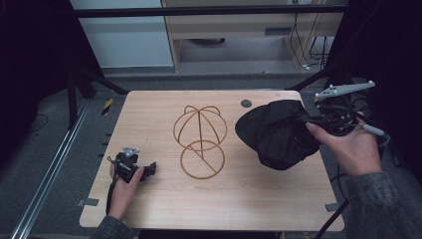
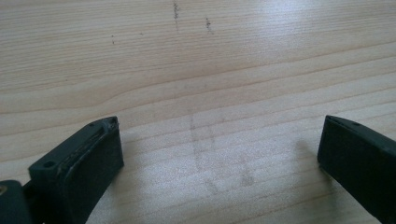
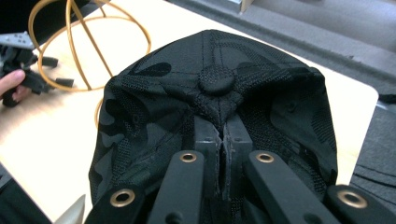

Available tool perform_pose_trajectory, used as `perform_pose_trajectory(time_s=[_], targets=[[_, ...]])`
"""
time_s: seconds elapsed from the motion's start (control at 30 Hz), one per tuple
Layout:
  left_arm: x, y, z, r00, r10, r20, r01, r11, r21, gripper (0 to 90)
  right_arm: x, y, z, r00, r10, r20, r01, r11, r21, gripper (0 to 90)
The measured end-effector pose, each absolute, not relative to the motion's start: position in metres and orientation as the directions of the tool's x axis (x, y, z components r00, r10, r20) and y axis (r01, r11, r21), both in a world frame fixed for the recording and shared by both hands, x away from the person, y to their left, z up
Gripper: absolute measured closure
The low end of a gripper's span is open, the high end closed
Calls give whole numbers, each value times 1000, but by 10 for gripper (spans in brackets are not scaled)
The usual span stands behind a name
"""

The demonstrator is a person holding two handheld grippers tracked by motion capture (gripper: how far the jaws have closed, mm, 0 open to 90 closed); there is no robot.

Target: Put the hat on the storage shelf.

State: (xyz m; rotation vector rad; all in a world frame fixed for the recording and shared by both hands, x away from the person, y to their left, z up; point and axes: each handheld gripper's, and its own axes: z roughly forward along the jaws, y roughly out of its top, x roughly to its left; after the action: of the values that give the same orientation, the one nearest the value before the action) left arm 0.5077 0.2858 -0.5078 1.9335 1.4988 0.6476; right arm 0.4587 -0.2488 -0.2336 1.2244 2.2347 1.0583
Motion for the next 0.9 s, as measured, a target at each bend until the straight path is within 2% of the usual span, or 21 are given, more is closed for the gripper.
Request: perform_pose_trajectory(time_s=[0.9], targets=[[507,286,-508,244,970,16,678,-182,712,0,504,-202,-183,-522,853,12,521,308,796,875]])
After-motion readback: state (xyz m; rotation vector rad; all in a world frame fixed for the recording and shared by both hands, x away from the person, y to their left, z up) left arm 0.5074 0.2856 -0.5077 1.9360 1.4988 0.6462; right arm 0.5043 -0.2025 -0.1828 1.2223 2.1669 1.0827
